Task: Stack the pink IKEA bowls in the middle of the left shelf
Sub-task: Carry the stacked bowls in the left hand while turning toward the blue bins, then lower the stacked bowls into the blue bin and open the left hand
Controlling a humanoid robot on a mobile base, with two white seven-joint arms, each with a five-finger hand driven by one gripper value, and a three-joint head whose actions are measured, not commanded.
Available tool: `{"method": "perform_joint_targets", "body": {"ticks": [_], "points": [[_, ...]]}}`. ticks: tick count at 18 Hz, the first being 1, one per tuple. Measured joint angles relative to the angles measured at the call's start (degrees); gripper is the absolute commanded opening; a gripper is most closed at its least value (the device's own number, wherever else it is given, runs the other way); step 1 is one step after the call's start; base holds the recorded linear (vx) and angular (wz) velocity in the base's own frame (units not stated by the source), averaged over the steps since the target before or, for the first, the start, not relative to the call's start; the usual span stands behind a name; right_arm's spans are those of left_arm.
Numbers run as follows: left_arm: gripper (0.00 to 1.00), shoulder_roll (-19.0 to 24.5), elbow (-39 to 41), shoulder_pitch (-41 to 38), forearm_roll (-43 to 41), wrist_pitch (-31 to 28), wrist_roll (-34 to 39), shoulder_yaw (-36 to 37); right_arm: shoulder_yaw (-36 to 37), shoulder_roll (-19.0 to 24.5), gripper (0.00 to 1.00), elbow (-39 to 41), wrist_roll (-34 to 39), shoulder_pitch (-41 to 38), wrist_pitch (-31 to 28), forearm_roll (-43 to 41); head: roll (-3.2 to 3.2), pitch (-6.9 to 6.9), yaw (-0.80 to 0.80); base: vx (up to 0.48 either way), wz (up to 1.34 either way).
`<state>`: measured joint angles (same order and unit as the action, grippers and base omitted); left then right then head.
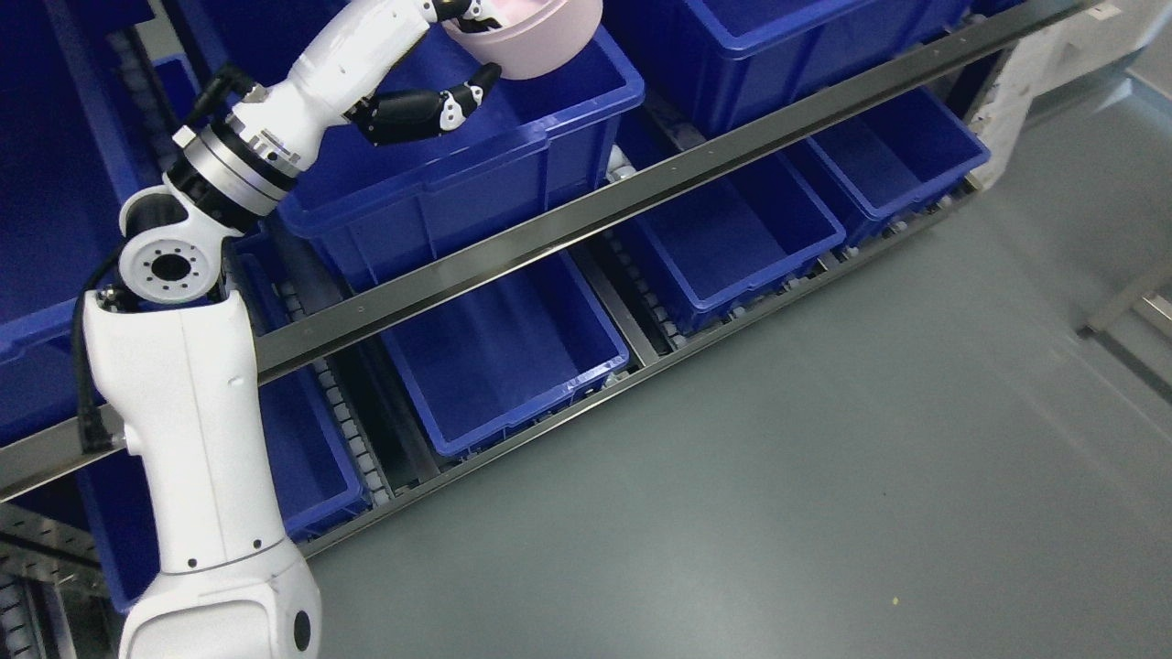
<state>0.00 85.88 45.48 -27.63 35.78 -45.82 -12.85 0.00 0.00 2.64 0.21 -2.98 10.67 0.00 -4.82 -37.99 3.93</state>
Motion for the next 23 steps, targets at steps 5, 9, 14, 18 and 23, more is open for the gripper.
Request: {"method": "perform_joint_targets", "body": {"ticks": [5, 9, 14, 18, 23], "points": [[0.06, 0.0, 0.0, 2.4, -1.7, -6.6, -1.0, 0.5, 0.0, 0.0, 1.0, 0.0, 0.0, 0.0, 0.0, 0.0, 0.0, 0.0, 0.0, 0.061, 0.41], [0.06, 0.0, -2.4, 4.2, -5.4, -8.5, -3.5, 1.2, 0.0, 0.0, 1.0, 0.0, 0.0, 0.0, 0.0, 0.0, 0.0, 0.01, 0.0, 0.052, 0.28], [0.07, 0.0, -7.9, 6.4, -11.0, -9.0, -4.2, 3.0, 0.0, 0.0, 1.0, 0.0, 0.0, 0.0, 0.0, 0.0, 0.0, 0.01, 0.0, 0.033, 0.15], [0.08, 0.0, -13.1, 10.0, -14.2, -9.0, -4.0, 4.8, 0.0, 0.0, 1.0, 0.0, 0.0, 0.0, 0.0, 0.0, 0.0, 0.01, 0.0, 0.018, 0.07], [0.13, 0.0, -19.0, 12.3, -16.0, -9.0, -3.6, 6.7, 0.0, 0.0, 1.0, 0.0, 0.3, 0.0, 0.0, 0.0, 0.0, 0.01, 0.0, 0.003, 0.01]]}}
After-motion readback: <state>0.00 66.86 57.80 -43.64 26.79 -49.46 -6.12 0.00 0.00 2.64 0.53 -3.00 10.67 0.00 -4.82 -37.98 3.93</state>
